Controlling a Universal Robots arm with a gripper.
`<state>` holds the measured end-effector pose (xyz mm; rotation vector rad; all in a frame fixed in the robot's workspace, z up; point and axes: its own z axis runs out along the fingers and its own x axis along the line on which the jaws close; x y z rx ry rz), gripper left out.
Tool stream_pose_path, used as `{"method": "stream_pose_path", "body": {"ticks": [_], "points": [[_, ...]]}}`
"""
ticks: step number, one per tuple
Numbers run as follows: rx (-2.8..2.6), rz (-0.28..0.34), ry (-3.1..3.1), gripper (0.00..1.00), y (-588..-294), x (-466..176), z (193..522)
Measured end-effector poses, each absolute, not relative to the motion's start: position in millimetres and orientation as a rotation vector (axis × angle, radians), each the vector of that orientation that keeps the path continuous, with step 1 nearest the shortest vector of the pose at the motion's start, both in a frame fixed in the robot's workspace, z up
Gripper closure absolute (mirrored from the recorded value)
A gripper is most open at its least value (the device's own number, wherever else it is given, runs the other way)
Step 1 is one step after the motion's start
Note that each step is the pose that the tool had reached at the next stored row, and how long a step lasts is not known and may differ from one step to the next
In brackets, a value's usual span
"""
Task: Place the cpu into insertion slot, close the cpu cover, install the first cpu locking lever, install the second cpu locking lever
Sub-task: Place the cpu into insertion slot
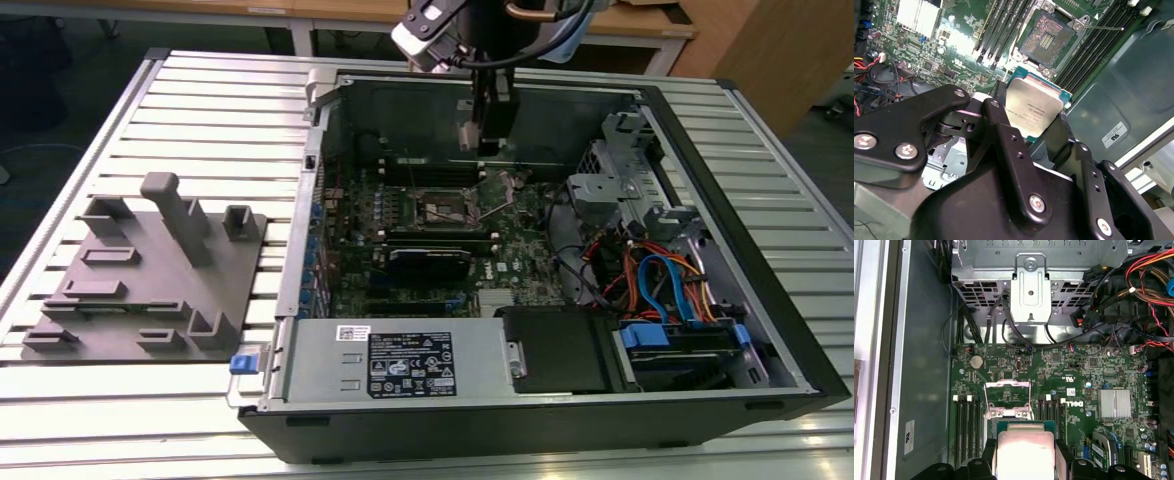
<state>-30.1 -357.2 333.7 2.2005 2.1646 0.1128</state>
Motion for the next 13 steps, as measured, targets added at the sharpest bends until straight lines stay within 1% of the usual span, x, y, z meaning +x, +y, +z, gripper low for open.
{"method": "stream_pose_path", "body": {"ticks": [13], "points": [[2.201,0.113,2.165,0.46,-357.2,-30.1,329.6]]}}
